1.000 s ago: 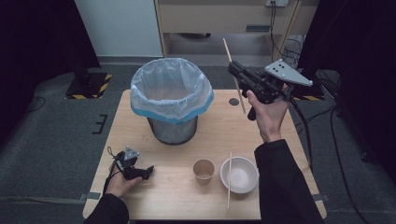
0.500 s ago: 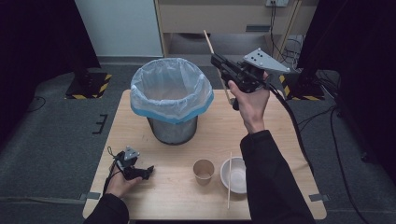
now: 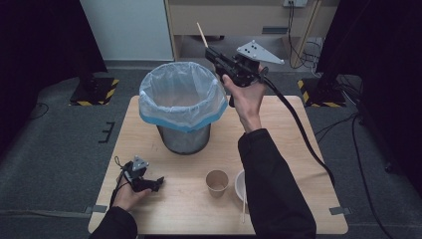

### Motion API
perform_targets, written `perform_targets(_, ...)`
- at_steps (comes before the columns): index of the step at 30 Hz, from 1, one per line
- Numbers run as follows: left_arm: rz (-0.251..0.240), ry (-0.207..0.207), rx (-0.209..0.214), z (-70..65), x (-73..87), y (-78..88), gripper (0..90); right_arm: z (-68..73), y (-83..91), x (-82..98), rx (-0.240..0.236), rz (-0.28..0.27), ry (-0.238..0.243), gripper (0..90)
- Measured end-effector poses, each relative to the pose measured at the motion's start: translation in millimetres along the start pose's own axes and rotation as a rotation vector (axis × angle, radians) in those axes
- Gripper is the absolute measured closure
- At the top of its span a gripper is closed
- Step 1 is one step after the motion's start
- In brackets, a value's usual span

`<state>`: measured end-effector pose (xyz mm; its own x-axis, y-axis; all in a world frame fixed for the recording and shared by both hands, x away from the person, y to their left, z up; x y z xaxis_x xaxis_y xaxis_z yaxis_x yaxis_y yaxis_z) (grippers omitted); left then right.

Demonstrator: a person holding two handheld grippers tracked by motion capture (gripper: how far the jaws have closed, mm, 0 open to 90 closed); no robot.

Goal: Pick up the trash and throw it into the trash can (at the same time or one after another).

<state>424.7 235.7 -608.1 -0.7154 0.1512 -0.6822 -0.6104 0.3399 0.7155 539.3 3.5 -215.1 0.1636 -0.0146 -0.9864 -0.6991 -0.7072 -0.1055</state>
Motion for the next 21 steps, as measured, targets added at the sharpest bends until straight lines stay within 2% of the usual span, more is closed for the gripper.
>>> perform_targets(3,0.0,0.0,0.0,0.0,0.0,0.0,0.0,1.5,-7.7,-0.3,-0.003,-0.007,0.0,85.7)
perform_targets(7,0.0,-0.001,-0.001,0.1,-0.1,-0.1,0.0,3.3,-16.9,-1.3,-0.016,-0.033,-0.028,85.7)
perform_targets(10,0.0,-0.001,0.0,0.1,-0.1,-0.2,0.0,0.9,-24.8,3.7,-0.004,-0.035,-0.03,85.7)
perform_targets(21,0.001,-0.003,0.002,0.0,-0.4,-0.4,0.0,0.7,-54.5,20.3,-0.005,-0.065,-0.093,85.7)
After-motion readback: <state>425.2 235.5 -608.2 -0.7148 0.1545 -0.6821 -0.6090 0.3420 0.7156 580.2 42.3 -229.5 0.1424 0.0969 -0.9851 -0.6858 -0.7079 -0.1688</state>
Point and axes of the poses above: each handheld gripper's, and its own axes: y roughly backward along the jaws, x roughly out of its underside, z roughly to its left, the point moved 10 cm from there along -y, roughly forward along the jaws, and after that the axes turned 12 degrees about y, right-handed, at the moved point
